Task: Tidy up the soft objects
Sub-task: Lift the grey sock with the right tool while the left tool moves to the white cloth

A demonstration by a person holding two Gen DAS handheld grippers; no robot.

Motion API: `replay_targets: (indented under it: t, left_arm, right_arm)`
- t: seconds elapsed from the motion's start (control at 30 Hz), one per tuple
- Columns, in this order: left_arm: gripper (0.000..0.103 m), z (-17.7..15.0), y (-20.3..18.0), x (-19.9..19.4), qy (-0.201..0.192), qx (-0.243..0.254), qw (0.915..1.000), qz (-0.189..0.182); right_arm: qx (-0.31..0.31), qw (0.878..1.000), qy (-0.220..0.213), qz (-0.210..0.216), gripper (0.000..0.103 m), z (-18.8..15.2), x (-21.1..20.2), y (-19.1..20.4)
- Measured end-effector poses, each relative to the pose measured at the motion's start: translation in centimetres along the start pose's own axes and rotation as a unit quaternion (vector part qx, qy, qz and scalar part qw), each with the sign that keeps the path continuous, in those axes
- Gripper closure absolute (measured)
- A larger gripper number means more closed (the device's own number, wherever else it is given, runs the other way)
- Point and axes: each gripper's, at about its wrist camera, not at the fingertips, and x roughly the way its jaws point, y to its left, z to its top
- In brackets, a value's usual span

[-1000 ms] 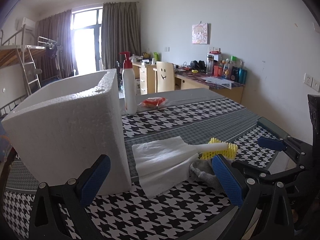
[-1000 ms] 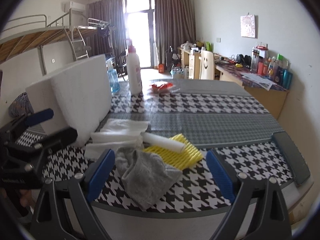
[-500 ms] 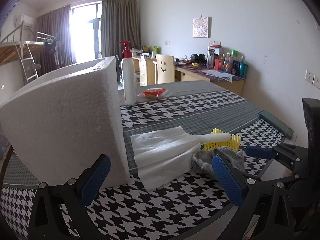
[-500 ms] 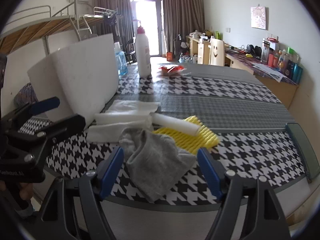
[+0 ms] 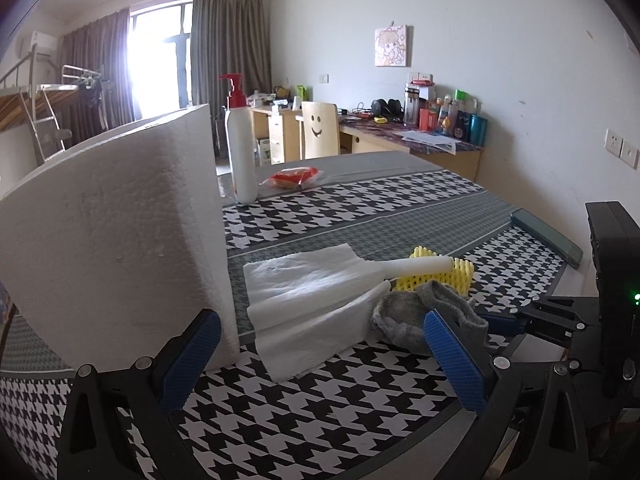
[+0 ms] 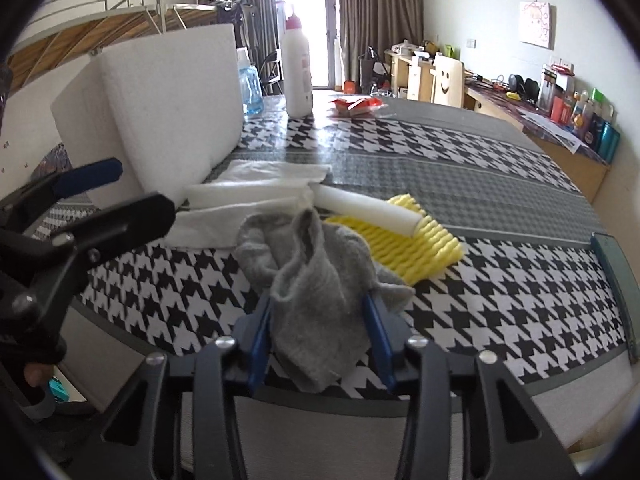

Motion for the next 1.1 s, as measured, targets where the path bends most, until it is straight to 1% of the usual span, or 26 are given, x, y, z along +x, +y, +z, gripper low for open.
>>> replay_targets:
  t: [0.07,0.1,0.13,0.2,0.33,0.5,0.67,0.73,0.9,1.03,1.1]
  left_arm:
    - [0.001,0.2,-0.2,0.1,0.001,0.003,1.0000,-0.001]
    - [0.001,0.2,-0.3,0.1,0.001,0.006,1.0000,-0.001]
    - [0.001,0.3,-0.3,0.1,-0.001,0.008,1.0000,-0.002]
    - [0.001,0.3,-0.4,0.0,-0.003,0.012,0.9999,-0.003]
    - [0.001,0.4,-1.1,0.5,0.001,0.020,0.9998,-0.010]
    - [0.001,0.5,-1.7,1.3,0.010,0.028,0.9995,-0.011]
    - [0.001,0.7,-2.0,2.2,0.020,0.032,0.9992,-0.012]
    - [0.002,0.8,-2.2,2.5,0.023,0.035,0.9991,-0.011]
    - [0.006,0.9,-2.6,3.2,0.032,0.041,0.9986,-0.014]
    - [0.015,1.2,-2.5,4.4,0.050,0.038,0.9980,-0.010]
    - [0.016,1.2,-2.5,4.9,0.058,0.036,0.9977,-0.008]
  right_arm:
    - [0.000,1.000,0.000,0.005,0.071,-0.1,-0.1,-0.1]
    - [0.003,1.000,0.000,0.017,0.079,-0.2,-0.4,-0.3]
    - [0.004,1.000,-0.002,0.024,0.084,-0.1,-0.6,-0.4]
    - [0.010,0.999,-0.014,0.030,0.086,0.0,-1.6,-0.8]
    - [0.032,0.998,-0.029,0.036,0.086,0.5,-3.0,-1.8]
    - [0.050,0.998,-0.032,0.030,0.087,0.8,-3.3,-2.6]
    - [0.060,0.997,-0.042,0.033,0.087,0.8,-4.0,-3.1]
    - [0.065,0.996,-0.045,0.040,0.087,0.9,-4.3,-3.3]
    - [0.079,0.995,-0.055,0.034,0.087,0.7,-5.1,-4.3]
    - [0.087,0.994,-0.054,0.034,0.087,0.6,-4.8,-4.8]
    - [0.088,0.994,-0.053,0.038,0.087,0.6,-4.6,-4.8]
